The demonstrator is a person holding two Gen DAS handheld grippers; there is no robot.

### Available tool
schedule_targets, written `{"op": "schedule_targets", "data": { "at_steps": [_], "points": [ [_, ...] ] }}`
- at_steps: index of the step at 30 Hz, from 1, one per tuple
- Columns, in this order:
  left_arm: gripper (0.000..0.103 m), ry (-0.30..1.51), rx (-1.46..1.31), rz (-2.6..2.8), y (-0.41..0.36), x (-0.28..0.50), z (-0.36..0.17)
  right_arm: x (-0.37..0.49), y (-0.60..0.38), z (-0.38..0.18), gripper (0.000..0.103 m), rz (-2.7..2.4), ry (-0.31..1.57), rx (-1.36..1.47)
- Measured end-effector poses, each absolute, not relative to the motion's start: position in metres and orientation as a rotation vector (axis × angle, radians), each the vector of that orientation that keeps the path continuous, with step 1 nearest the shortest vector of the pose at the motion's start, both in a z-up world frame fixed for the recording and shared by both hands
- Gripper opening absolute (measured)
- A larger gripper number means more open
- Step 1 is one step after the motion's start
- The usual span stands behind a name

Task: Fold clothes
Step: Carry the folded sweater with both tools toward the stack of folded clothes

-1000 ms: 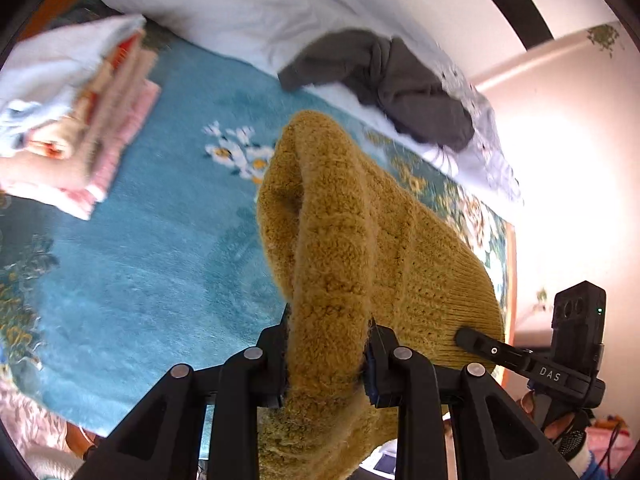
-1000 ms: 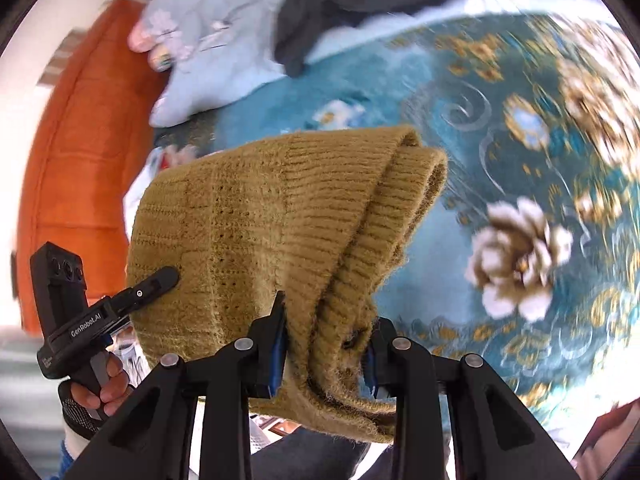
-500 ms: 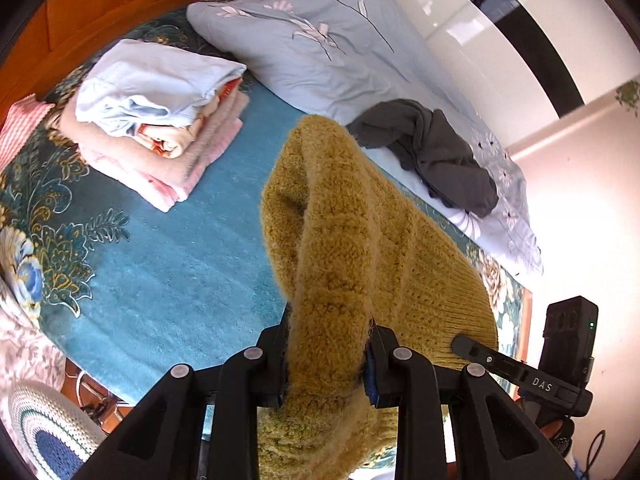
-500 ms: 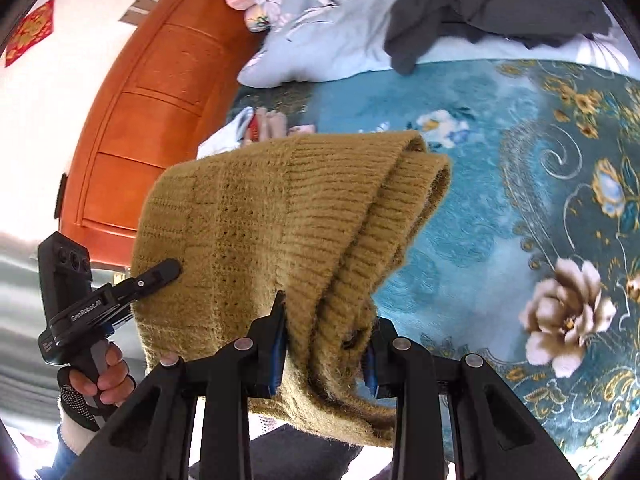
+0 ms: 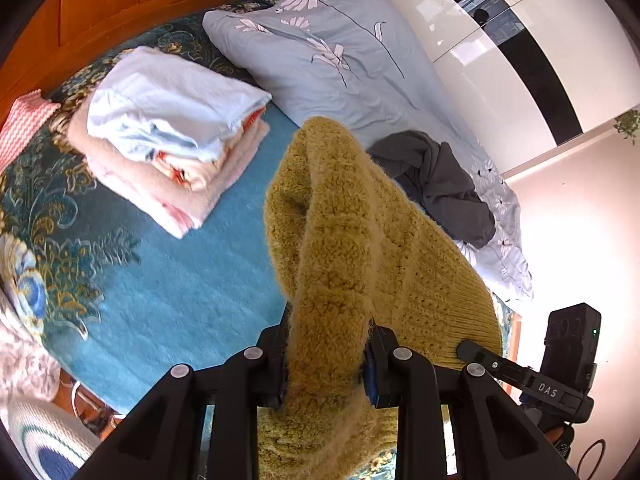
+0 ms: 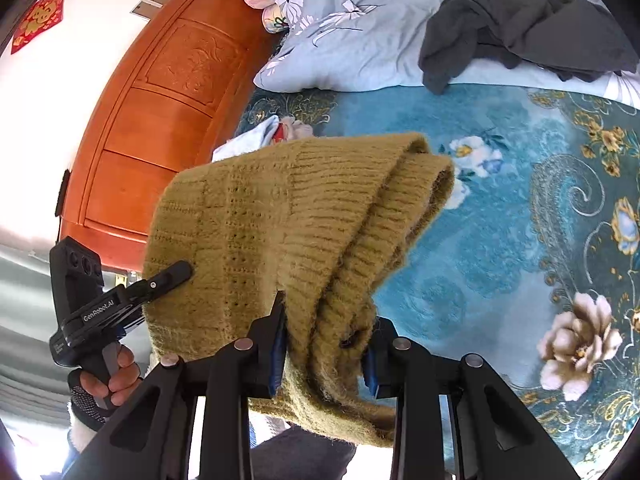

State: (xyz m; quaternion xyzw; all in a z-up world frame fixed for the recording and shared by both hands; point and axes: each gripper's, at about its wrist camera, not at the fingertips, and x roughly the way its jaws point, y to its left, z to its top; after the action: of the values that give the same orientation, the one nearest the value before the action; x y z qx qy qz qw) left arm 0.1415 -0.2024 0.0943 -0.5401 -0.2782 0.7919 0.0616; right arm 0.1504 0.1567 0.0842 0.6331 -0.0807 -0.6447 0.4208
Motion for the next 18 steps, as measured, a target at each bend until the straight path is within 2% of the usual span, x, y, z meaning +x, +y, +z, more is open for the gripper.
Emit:
{"op": "schedule_targets", "data": {
  "at_steps": [8,18],
  "points": [
    [0.029,-0.831,-1.593,2.33,-0.3,0.077,0.088,0.131,0.058,0.094,0.032,-1.689,-0.171,1.568],
    [0.029,-0.729,-1.622,2.287,-0.415,0.013,0.078,0.124,-0.092,0.09,0.032,-1.691,-0.093,1.633]
  ]
}}
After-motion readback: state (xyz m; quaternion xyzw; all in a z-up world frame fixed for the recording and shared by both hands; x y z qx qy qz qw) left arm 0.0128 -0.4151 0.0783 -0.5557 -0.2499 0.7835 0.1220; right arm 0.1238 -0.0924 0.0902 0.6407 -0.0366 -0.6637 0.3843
